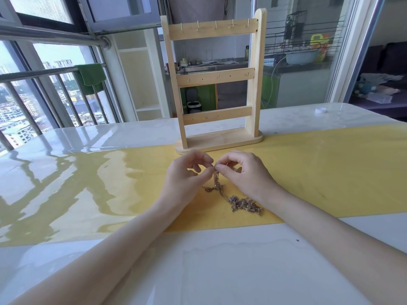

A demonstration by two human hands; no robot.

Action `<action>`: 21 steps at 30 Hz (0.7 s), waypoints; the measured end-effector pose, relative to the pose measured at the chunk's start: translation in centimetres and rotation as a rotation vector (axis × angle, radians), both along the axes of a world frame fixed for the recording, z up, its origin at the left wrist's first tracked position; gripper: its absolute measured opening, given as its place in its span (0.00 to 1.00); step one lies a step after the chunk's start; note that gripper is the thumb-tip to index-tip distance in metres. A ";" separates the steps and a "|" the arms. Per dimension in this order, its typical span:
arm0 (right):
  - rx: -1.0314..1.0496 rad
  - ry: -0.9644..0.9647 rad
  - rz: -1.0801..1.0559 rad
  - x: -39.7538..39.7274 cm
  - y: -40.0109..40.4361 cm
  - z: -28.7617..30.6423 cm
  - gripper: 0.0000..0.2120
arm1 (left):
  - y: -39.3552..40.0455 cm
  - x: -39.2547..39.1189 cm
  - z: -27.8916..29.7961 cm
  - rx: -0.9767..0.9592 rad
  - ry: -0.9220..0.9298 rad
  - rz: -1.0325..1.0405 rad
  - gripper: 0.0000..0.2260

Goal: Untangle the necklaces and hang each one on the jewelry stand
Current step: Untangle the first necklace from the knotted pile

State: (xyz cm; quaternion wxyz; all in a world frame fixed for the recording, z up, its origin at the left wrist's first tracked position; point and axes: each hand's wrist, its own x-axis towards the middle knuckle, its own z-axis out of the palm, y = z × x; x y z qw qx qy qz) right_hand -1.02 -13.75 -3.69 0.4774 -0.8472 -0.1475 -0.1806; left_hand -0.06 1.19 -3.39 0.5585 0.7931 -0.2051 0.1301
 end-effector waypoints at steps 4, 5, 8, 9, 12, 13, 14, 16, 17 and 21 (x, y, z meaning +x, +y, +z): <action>-0.114 -0.093 -0.003 -0.1 0.2 -0.3 0.04 | 0.0 0.0 -0.1 -0.015 -0.010 -0.028 0.09; -0.144 -0.117 -0.005 -0.1 0.2 -0.4 0.04 | 0.0 0.0 -0.1 -0.020 -0.007 -0.034 0.09; -0.224 -0.177 -0.011 -0.2 0.4 -0.5 0.04 | -0.1 0.0 -0.1 -0.058 0.046 -0.067 0.10; -0.251 -0.193 -0.014 -0.2 0.4 -0.4 0.04 | -0.1 -0.1 -0.1 -0.073 0.075 -0.086 0.09; -0.306 -0.222 -0.023 -0.4 0.5 -0.4 0.05 | -0.1 -0.1 0.0 -0.108 0.159 -0.141 0.09; -0.294 -0.213 -0.020 -0.5 0.5 -0.4 0.05 | 0.0 -0.1 0.1 -0.125 0.194 -0.161 0.09; -0.255 -0.188 -0.011 -0.5 0.5 -0.3 0.05 | 0.1 0.0 0.2 -0.152 0.236 -0.182 0.09; -0.114 -0.080 0.013 -0.5 0.3 0.0 0.07 | 0.2 0.1 0.3 -0.227 0.330 -0.229 0.08; -0.043 -0.008 0.027 -0.5 0.2 0.2 0.08 | 0.2 0.1 0.3 -0.265 0.372 -0.253 0.08; 0.139 0.204 0.108 -0.8 -0.1 1.0 0.11 | 0.1 0.1 0.4 -0.391 0.463 -0.343 0.09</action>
